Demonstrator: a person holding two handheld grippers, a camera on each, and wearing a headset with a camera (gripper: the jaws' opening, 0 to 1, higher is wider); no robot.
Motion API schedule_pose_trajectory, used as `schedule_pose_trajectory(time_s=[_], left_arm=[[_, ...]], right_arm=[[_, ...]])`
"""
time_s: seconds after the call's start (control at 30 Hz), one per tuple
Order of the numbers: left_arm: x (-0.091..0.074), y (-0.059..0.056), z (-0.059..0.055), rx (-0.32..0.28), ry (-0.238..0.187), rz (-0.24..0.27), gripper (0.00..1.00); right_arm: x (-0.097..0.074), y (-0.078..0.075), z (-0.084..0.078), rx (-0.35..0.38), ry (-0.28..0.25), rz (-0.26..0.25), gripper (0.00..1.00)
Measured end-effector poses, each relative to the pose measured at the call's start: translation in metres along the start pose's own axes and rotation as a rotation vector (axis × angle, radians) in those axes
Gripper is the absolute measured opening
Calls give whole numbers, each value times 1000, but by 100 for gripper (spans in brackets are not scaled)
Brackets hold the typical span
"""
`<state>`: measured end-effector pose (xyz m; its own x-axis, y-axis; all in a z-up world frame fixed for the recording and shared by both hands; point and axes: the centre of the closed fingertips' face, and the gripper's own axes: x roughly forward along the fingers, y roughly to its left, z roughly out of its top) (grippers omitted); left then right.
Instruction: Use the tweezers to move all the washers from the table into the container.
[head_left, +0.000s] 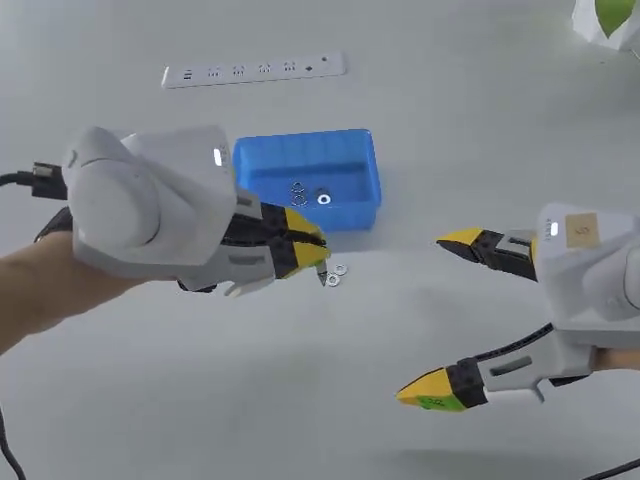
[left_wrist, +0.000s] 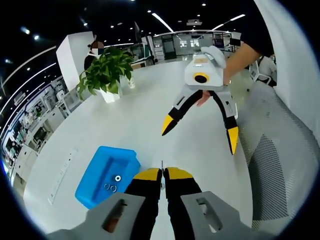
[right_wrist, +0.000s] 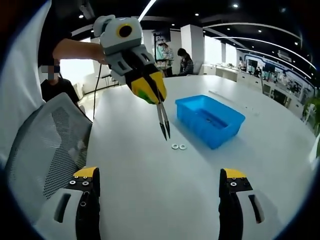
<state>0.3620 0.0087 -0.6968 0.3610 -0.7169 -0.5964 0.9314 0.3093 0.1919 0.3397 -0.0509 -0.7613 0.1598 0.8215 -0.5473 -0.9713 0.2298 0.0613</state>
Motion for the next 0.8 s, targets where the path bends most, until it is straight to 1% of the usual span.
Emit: schedule_pose_trajectory(time_s=[0.13, 0.2, 0.23, 0.33, 0.47, 0.6, 0.8], left_arm=[[2, -1, -1, 0, 7, -5, 7], [3, -1, 0, -12, -1, -8, 7], [4, -1, 1, -14, -6, -9, 7], [6, -1, 1, -5, -2, -12, 7], [9, -1, 0, -6, 0, -17, 7], [12, 0, 0, -5, -4, -19, 7], [17, 1, -1, -9, -3, -28, 7]], right_arm=[[0, 3, -4, 28, -4, 3, 100], [0, 7, -6, 33, -4, 5, 100], [1, 8, -7, 34, 0, 8, 100], [2, 14, -11, 39, 10, 17, 100], [2, 17, -15, 50, 19, 21, 100], [2, 18, -16, 65, 15, 23, 100], [0, 16, -17, 84, 11, 9, 100]])
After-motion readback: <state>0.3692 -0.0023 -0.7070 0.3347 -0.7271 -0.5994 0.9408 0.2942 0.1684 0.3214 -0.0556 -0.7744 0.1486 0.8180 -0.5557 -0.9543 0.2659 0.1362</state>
